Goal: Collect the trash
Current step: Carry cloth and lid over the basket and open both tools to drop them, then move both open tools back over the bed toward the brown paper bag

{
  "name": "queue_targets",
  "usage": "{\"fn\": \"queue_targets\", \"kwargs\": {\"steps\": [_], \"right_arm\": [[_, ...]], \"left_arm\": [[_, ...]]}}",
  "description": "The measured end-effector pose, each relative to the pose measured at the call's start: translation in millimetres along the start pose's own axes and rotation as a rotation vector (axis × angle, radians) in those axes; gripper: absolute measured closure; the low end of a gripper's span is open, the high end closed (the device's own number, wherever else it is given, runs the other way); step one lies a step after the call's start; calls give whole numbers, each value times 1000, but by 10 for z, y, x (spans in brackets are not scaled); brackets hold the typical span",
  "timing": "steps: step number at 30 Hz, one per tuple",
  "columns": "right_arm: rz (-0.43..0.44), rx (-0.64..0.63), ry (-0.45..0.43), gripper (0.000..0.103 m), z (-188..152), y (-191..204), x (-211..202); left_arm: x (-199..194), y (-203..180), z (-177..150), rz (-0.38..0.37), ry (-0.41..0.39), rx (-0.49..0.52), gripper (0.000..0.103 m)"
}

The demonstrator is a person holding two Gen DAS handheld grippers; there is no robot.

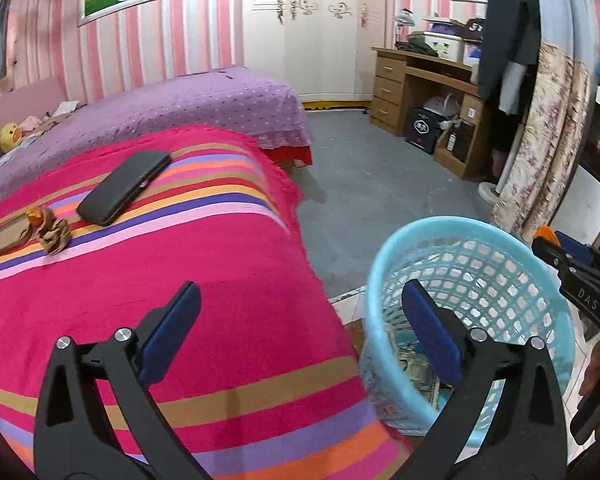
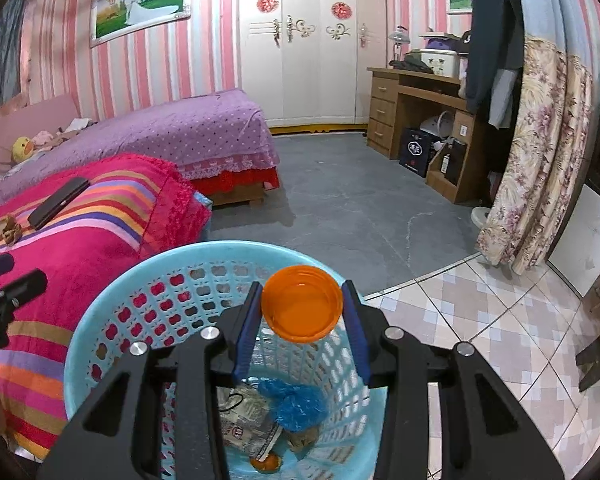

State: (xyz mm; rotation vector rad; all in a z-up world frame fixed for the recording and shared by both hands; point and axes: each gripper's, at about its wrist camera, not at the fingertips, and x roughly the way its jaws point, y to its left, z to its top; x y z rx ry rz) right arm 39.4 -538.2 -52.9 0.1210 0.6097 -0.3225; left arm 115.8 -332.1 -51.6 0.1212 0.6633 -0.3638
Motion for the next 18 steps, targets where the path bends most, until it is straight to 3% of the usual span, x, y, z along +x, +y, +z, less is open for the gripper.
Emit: {"fn": "queue_targets", "kwargs": {"steps": [2,5,9,14,18], "right_arm": [[8,-4,16,60,3,36,18],[-12,-7,33,33,-5,90,29],[-13,9,18,18,48,178,-17],[-30,46,-10,6,141,311,-62],[-21,52,1,5,201,524,-18]], "left_arm": [[-26,69,3,9,-5,-3,6],[-75,190,11,17,-10,-17,6],[-148,378,10,25,-9,-33,6],[-264,687,7,59,-23,-51,6],[-325,1015,21,92,-18,-76,6]]}}
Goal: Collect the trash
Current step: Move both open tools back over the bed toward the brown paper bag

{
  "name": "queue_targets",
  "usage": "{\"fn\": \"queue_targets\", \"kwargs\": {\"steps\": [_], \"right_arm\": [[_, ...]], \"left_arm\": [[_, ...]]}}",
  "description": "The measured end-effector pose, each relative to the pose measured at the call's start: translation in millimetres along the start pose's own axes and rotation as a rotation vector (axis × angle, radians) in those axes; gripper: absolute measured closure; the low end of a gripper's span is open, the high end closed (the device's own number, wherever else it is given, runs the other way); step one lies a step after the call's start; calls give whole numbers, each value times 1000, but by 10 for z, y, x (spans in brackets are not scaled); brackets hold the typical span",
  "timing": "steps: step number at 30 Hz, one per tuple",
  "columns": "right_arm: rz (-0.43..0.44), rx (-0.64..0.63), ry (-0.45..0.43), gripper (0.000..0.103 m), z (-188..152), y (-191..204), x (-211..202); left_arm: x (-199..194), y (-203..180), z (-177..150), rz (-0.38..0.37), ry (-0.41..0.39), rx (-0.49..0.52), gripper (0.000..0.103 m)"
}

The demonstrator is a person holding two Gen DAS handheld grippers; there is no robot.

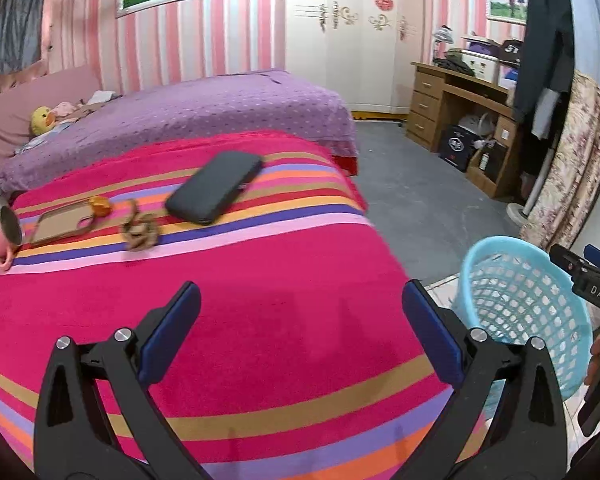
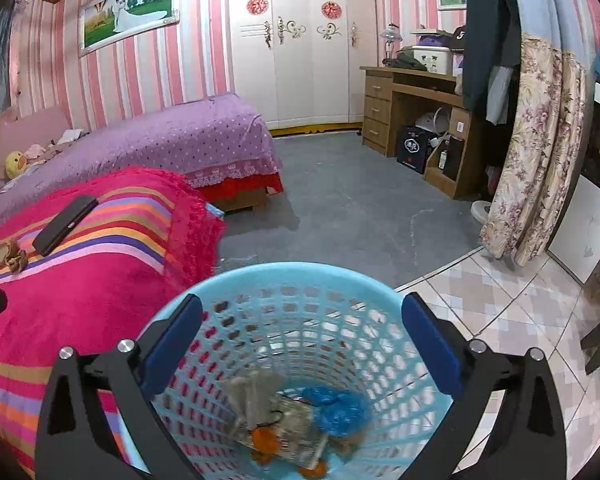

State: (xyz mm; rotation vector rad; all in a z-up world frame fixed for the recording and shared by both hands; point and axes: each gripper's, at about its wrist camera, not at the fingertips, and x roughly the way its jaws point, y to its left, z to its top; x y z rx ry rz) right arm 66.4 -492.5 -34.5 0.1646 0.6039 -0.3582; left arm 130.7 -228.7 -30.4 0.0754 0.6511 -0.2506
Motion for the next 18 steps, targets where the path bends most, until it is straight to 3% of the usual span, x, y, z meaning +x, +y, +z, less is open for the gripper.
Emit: {"fn": "queue_targets", "kwargs": {"steps": [18], "right_arm": [[123,-151,-9,5,98,1508,80]], "left_arm": [[-195,1681,103,182,-50,-91,6]]}}
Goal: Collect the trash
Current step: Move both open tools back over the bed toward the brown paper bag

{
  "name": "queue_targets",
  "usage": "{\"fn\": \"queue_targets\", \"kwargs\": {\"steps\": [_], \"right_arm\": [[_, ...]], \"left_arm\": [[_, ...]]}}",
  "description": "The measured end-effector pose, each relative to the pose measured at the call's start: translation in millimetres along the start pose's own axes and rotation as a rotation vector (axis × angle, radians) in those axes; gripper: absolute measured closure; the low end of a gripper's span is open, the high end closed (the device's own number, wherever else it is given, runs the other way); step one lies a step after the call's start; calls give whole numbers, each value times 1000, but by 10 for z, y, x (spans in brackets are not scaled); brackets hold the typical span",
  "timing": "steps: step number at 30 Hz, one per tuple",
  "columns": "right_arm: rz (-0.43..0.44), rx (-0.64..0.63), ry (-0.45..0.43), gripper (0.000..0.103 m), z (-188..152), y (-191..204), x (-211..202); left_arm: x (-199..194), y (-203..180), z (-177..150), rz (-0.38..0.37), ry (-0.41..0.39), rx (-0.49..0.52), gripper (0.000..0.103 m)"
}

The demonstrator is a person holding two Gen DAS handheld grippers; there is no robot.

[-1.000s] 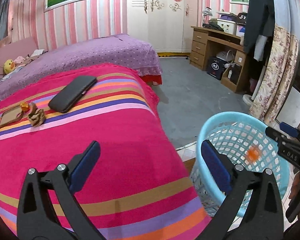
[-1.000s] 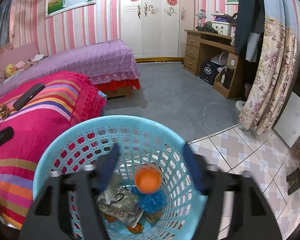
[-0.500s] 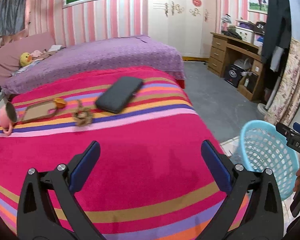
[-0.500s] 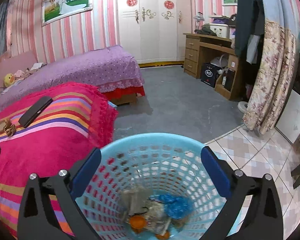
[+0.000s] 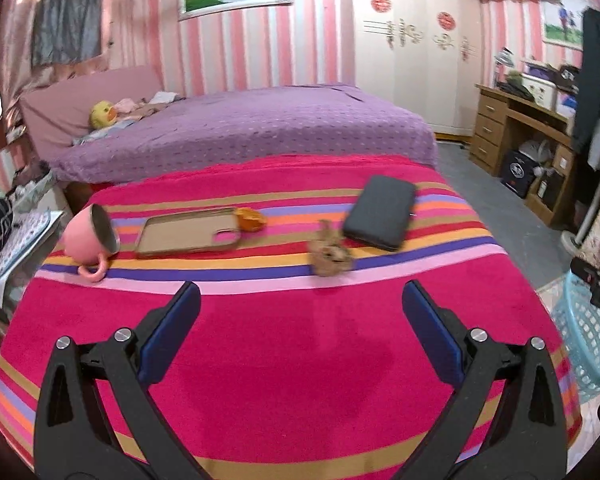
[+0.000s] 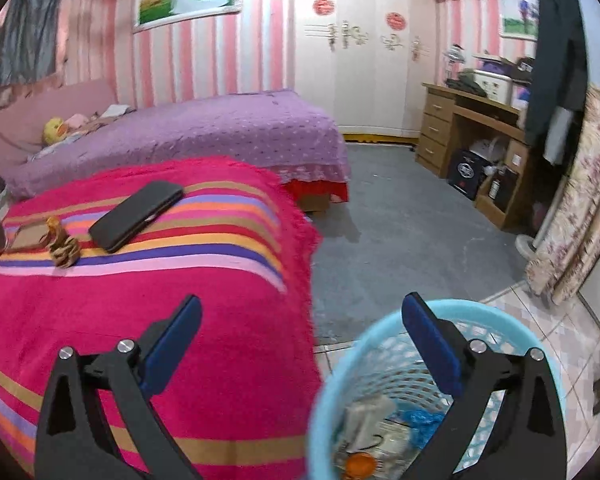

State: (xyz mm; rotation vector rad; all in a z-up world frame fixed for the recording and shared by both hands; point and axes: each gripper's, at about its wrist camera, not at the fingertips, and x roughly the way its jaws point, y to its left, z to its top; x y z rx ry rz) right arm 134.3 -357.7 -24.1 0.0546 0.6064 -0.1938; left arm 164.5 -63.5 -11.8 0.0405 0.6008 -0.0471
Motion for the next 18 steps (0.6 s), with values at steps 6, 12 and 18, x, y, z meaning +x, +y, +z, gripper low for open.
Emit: {"fn": "queue_targets", "kwargs": {"steps": [6,12,18], "right_arm": [[45,-59,7,5,26,506,55],[93,-107,40,5,7,1026,133],[176,-136,41,5,61,1620,227]], "left_arm": [[132,407,-25,18,27,-35,6],[275,778,-75,45,60,-53,6],[401,1121,-30,79,80,-82,6]]}}
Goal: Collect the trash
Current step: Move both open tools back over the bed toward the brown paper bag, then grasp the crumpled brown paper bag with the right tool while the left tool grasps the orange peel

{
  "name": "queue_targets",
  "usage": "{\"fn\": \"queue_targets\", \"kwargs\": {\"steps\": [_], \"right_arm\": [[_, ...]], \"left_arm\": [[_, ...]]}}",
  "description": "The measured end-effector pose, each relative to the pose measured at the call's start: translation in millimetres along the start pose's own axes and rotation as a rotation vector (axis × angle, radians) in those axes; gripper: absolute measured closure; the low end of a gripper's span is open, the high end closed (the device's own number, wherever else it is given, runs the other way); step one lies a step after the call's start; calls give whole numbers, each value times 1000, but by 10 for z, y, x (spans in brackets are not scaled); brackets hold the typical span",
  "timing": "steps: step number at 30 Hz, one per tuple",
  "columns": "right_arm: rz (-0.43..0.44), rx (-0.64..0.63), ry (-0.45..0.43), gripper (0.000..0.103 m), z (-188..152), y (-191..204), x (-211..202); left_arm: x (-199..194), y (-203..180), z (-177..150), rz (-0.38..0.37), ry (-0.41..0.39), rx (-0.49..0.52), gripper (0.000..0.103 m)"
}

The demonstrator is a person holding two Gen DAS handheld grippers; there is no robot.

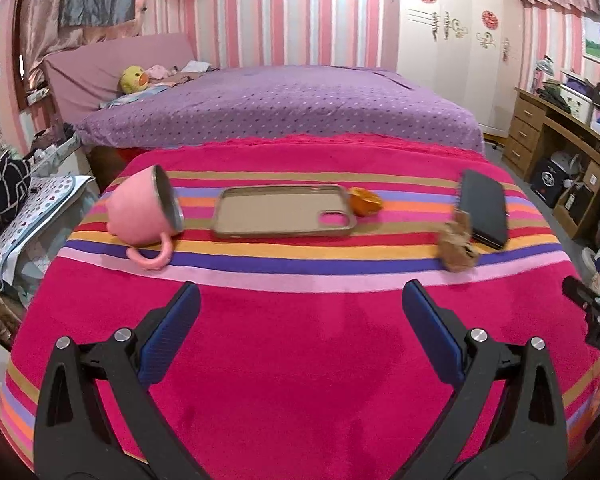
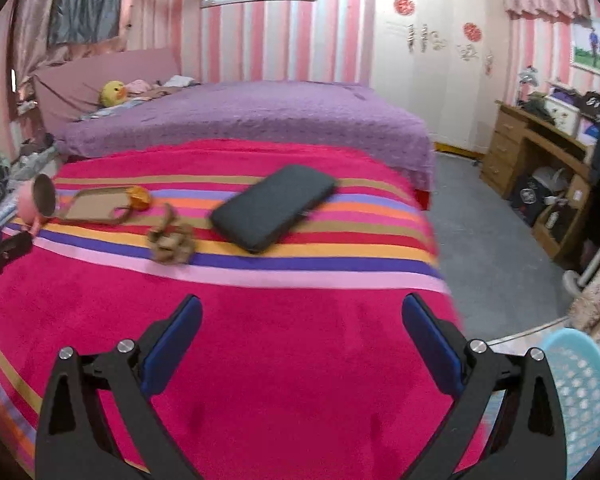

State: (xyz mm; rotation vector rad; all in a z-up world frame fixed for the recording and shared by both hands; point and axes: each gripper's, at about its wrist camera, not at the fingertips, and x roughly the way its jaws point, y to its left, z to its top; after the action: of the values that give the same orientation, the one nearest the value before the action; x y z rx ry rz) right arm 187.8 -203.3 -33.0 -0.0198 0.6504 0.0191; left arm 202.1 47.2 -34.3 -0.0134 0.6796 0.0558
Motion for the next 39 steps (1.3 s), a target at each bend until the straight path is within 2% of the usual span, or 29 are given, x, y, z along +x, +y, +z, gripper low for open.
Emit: {"fn": "queue_targets", "kwargs": {"steps": [13,14,17,19,20,21,25,27,30,34,39], "right_arm": [[94,-69,76,7,435,793,744],[100,-77,86,11,443,830,794],[124,-106,147,36,438,953,975],[148,-116,184,45,423,989,1066],[164,-116,199,55,415,993,1090],[181,-117,205,59,410,994,1099],[219,-99,155,62,423,905,994],[198,-94,114,62,452,821,925],[137,-94,71,62,510,631,873],[86,-65,59,62,565,287,891],[66,1,58,62,593,-46,932]], "left_arm": [[405,507,88,71,72,-72,6],[442,533,90,71,81,-79,6],[494,550,92,77,87,-80,6],[528,547,96,76,92,-78,6],[545,534,98,72,95,-77,6],[560,515,104,66,98,-76,6],[618,414,138,28,109,-79,6],[652,323,178,5,106,-79,6],[699,161,237,16,88,-68,6],[816,-46,312,-17,95,-61,6],[1009,-361,521,-41,85,-39,7]]}}
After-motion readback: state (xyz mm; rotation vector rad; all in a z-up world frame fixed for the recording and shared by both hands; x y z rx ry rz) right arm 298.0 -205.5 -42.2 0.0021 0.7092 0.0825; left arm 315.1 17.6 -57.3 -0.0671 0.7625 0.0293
